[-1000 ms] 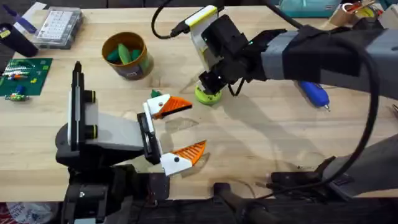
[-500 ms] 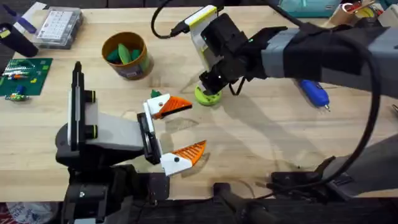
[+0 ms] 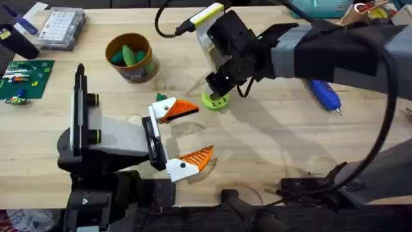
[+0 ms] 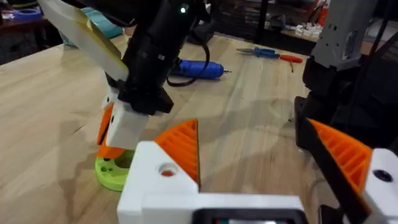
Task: Pick up the gripper from the table and insert it into the empty holder that is missing its gripper. Then pick up a screw, insert it into the mounting hole, and use the screwdriver to tighten it. Finally, clean up the table by picking up the vegetable and placing it into the bucket.
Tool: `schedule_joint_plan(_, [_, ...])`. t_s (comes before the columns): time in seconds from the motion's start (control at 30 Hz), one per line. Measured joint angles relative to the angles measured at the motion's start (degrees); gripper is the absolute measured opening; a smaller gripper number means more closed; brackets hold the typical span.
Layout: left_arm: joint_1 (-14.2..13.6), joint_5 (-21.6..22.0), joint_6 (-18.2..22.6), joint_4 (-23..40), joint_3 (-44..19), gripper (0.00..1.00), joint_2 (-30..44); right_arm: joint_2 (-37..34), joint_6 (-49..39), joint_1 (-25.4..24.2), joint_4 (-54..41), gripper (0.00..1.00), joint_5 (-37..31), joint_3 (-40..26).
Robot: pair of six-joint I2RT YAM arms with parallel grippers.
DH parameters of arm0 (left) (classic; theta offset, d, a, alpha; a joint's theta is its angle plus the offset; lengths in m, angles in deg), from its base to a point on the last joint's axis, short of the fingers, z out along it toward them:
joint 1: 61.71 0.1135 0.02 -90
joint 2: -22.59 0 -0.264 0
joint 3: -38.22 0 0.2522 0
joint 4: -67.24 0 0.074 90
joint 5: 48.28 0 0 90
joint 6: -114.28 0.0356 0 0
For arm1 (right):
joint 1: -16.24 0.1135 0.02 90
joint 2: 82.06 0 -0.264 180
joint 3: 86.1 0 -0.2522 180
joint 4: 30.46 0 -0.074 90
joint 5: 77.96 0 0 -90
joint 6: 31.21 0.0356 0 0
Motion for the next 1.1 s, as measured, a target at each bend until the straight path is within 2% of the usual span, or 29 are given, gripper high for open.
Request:
schedule_joint_plan(0.77, [0.0,0.0,0.0,0.0,0.0,0.991,0.0,-2.14,0.02,0.0,0.48,0.173,0.0,-0.68])
schedule_joint_plan(0.8, [0.0,0.02,0.0,-0.02,0.0,0.991,0.0,-2.14,-0.01,0.0,0.5,0.163,0.0,-0.68])
schedule_joint_plan(0.87, [0.0,0.0,-0.02,-0.02,0.0,0.991,0.0,-2.14,0.0,0.0,0.54,0.031,-0.1,-0.68])
schedule_joint_plan(0.9, [0.0,0.0,0.0,0.0,0.0,0.991,0.0,-2.14,-0.02,0.0,0.71,0.013,-0.2,-0.76])
schedule_joint_plan(1.1, [0.0,0.02,-0.02,0.0,0.0,0.991,0.0,-2.14,-0.02,0.0,0.79,0.006,-0.2,-0.94])
